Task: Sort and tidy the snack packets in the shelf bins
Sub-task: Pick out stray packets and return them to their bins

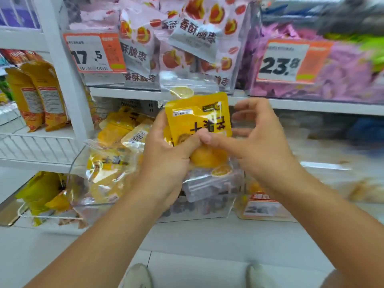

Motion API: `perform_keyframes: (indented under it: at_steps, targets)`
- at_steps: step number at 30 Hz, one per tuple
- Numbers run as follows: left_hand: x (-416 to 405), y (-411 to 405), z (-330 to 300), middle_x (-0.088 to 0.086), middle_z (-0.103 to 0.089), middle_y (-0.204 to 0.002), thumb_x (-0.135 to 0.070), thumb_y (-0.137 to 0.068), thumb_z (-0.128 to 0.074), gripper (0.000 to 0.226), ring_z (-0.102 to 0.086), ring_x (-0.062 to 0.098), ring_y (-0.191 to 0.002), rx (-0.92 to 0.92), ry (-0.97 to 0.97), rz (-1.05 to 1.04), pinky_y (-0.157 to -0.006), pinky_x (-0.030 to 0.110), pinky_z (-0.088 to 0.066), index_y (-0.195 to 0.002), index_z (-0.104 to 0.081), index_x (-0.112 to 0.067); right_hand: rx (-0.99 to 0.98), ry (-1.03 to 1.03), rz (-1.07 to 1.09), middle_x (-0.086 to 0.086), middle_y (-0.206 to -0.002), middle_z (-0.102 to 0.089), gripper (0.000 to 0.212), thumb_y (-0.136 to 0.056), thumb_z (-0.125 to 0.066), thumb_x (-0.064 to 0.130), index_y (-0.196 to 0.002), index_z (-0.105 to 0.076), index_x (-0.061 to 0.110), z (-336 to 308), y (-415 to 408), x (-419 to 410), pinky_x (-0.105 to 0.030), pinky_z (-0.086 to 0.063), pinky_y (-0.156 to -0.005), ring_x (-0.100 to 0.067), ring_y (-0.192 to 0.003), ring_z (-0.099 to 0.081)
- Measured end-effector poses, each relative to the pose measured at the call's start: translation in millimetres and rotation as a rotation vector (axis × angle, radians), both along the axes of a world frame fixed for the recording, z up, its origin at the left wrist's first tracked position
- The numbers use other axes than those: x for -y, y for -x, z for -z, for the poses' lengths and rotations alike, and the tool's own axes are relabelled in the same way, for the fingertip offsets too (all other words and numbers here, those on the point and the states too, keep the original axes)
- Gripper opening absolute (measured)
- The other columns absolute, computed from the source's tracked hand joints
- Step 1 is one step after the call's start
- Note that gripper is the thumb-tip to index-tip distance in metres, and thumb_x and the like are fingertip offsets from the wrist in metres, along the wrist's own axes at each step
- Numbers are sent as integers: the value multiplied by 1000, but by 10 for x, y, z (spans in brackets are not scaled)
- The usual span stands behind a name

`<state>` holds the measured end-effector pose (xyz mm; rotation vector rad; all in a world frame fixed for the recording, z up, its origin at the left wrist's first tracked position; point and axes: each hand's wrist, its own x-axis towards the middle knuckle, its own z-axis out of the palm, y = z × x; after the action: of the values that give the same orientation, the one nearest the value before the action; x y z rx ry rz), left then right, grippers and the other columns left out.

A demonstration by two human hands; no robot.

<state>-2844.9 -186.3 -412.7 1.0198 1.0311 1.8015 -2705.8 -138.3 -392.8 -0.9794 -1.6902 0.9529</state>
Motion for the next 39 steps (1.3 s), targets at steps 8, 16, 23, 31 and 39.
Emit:
perform_keyframes:
  at_steps: [8, 16, 23, 31, 39]
  targets:
    - [-305, -342, -45, 10, -70, -115, -11, -76, -74, 47, -70, 29, -107, 153, -99, 91, -85, 57, -58, -118, -55, -19, -52, 429, -192, -14, -90, -76, 39, -62, -81, 17, -95, -72, 0, 62, -626, -222, -32, -59, -71, -24, -78, -69]
    - [-427, -351, 116, 13, -73, -112, -16, -78, -76, 36, -71, 29, -105, -6, 15, 88, -93, 54, -55, -112, -65, -10, -307, 27, -30, 0, -83, -74, 9, -102, -52, 18, -96, -59, 19, -49, -1246, -381, -34, -61, -56, -16, -71, -72]
    - [-445, -315, 88, -9, -76, -92, -13, -88, -75, 12, -73, 14, -92, -344, -202, -222, -83, 31, -58, -96, -71, -21, 309, -528, -87, 16, -85, -73, 10, -88, -70, 13, -94, -76, 18, 82, -1449, -430, -22, -55, -74, 0, -80, -68]
    - [-419, -536, 156, -3, -77, -101, -10, -85, -77, 19, -72, 11, -96, -448, -132, -114, -89, 34, -58, -104, -74, -9, 816, -566, -135, 5, -66, -66, 15, -88, -66, 35, -86, -73, 22, 424, -1147, -450, -32, -48, -57, -11, -57, -52]
    - [-452, -602, 112, -9, -77, -99, -13, -85, -77, 24, -71, 5, -95, -453, -93, -120, -86, 28, -59, -108, -73, -13, 994, -271, -177, 6, -62, -47, 28, -91, -71, 26, -73, -53, 13, 481, -1038, -386, -30, -31, -57, -8, -58, -42]
